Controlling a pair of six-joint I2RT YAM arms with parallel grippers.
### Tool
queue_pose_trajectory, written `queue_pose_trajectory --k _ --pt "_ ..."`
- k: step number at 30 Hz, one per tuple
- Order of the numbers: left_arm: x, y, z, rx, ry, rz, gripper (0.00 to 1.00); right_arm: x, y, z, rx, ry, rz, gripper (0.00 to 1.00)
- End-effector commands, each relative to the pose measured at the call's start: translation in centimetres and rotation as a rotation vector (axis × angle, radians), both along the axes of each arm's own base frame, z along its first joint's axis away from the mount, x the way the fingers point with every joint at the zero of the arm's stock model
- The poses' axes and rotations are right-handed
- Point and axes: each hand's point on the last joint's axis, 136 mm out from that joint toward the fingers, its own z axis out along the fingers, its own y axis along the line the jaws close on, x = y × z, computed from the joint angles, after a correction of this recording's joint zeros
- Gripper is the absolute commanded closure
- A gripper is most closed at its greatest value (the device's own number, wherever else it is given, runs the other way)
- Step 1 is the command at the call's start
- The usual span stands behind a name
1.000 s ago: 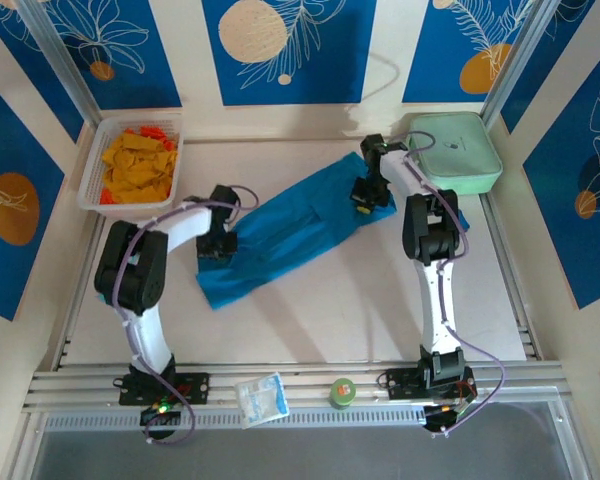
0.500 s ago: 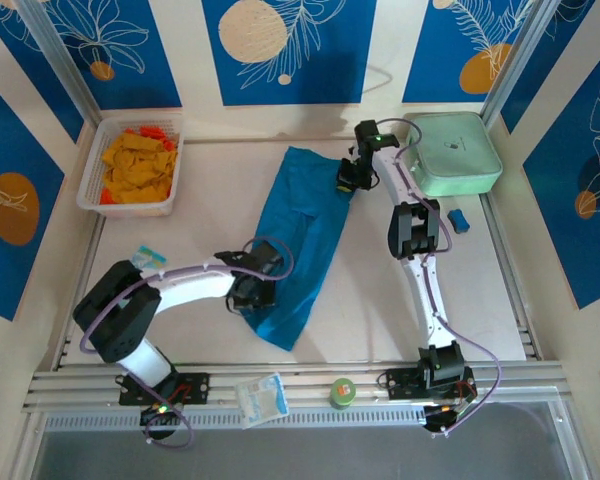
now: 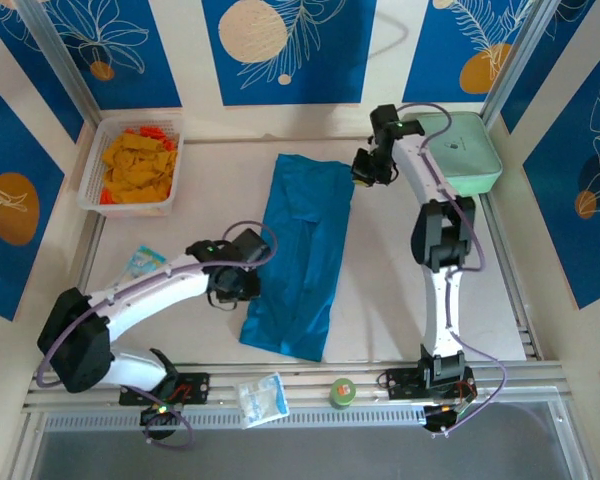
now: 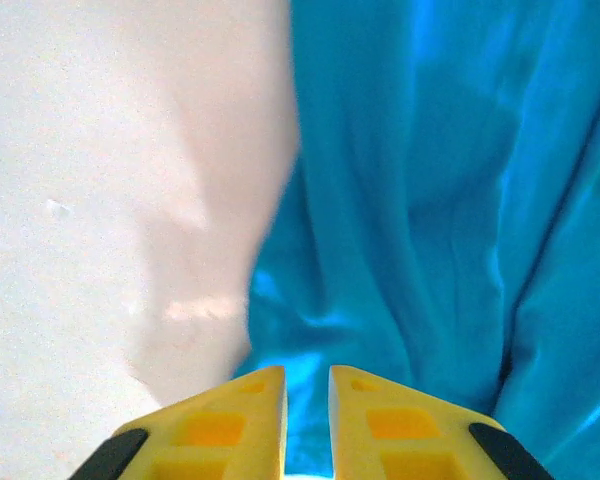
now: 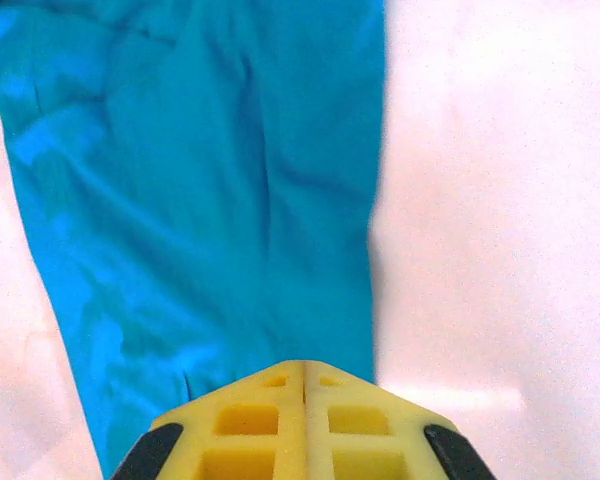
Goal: Fold and stack the t-shirts
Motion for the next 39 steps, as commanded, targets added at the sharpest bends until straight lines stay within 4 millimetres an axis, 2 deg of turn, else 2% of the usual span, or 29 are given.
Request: queue_pose_trajectory --k 1,4,7,14,19,22,27,30,33,39 --pt "0.2 0.2 -1.7 0.017 0.034 -0.042 0.82 -4.5 1.1 -0.8 -0.059 0.052 -0.015 1.00" --pt "0.6 -1.3 -3.3 -0.016 0.064 -0.066 0.86 -7.0 2.0 -2.9 -0.046 0.107 -0.026 1.00" --pt "0.4 -2.5 -4.9 -0.046 0.100 -0.073 0.90 -7.5 3.1 -4.7 -0.038 0.140 -0.021 1.00" --pt "-1.9 -2.8 -7.9 -0.020 0.178 -0.076 0.91 -6.1 5.4 -8.6 -0.071 0.212 0.011 1.00" --pt "-4.4 -2.3 -10.5 -0.012 0.257 -0.046 0.92 -5.3 5.5 -12.0 -0.105 0.273 0.008 1.00" --pt "-5.6 -2.0 -11.7 -0.003 0.296 -0.031 0.93 -4.3 5.4 -13.3 -0.119 0.285 0.017 1.00" --pt "-5.8 -2.0 -11.6 -0.007 0.292 -0.003 0.93 -2.1 4.8 -14.2 -0.132 0.280 0.032 1.00" --pt "-5.2 -2.8 -11.3 -0.031 0.281 0.004 0.92 -0.8 4.6 -14.3 -0.115 0.269 0.039 1.00" --pt "-4.6 -3.5 -11.2 -0.043 0.271 0.012 0.93 -0.5 4.6 -14.3 -0.100 0.278 0.041 1.00" --pt "-3.2 -2.3 -10.5 0.069 0.230 0.004 0.92 -1.2 5.1 -14.7 -0.091 0.291 0.047 1.00"
